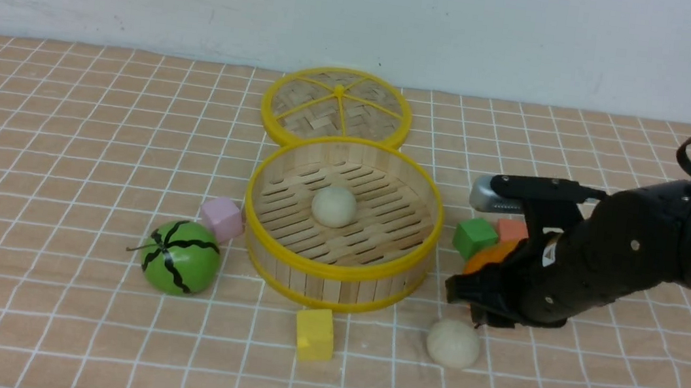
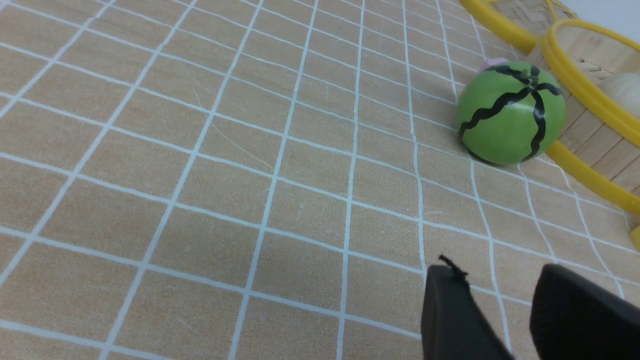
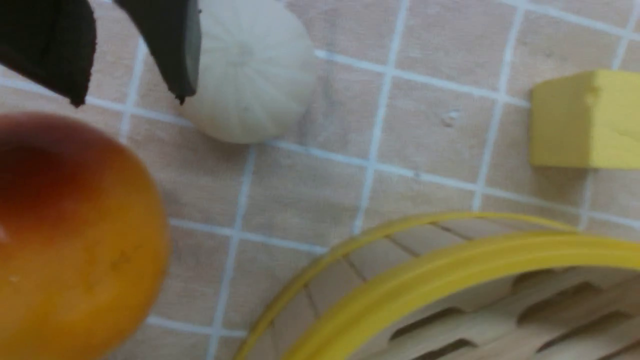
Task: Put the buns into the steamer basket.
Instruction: Use the right arm to grab a steamed stuffed bun
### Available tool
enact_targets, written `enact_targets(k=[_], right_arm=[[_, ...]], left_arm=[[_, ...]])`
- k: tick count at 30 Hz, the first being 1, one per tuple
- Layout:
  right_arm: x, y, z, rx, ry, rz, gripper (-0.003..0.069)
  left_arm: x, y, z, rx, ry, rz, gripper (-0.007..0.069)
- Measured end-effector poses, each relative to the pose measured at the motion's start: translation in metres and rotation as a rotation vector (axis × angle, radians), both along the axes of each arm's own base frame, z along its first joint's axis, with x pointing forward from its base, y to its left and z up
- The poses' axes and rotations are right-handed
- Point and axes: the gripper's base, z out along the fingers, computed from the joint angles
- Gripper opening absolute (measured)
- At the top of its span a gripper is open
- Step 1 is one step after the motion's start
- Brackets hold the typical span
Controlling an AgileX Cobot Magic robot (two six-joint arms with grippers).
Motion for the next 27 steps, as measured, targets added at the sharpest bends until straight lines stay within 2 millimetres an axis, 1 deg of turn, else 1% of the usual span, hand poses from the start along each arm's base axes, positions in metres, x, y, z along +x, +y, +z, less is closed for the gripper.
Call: enact_targets(k=[5,10,21,23,25,26,27], right_arm=[[0.000,0.006,0.001,0.036,-0.013,-0.008,0.0241],[0.000,0.007,-0.001,0.047,-0.003,-0.015,0.0242],[-0.001,0.016,-0.024,0.029,0.075,-0.005,0.0242],[-0.001,0.016,-0.025,0.025,0.076,0.001,0.0242],[-0.001,0.017,-0.027,0.024,0.083,0.013,0.0227],[-0.001,0.017,-0.027,0.024,0.087,0.020,0.0204],[-0.001,0.017,-0.027,0.025,0.087,0.020,0.0198]], left_arm=[[0.000,0.000,0.000,0.000,0.000,0.000,0.0238],[0.000,0.000,0.000,0.000,0.000,0.000,0.0238],[0.000,0.000,0.000,0.000,0.000,0.000,0.0238],[0.000,0.000,0.000,0.000,0.000,0.000,0.0238],[0.000,0.000,0.000,0.000,0.000,0.000,0.0238],[0.000,0.000,0.000,0.000,0.000,0.000,0.0238],[0.000,0.000,0.000,0.000,0.000,0.000,0.0238]])
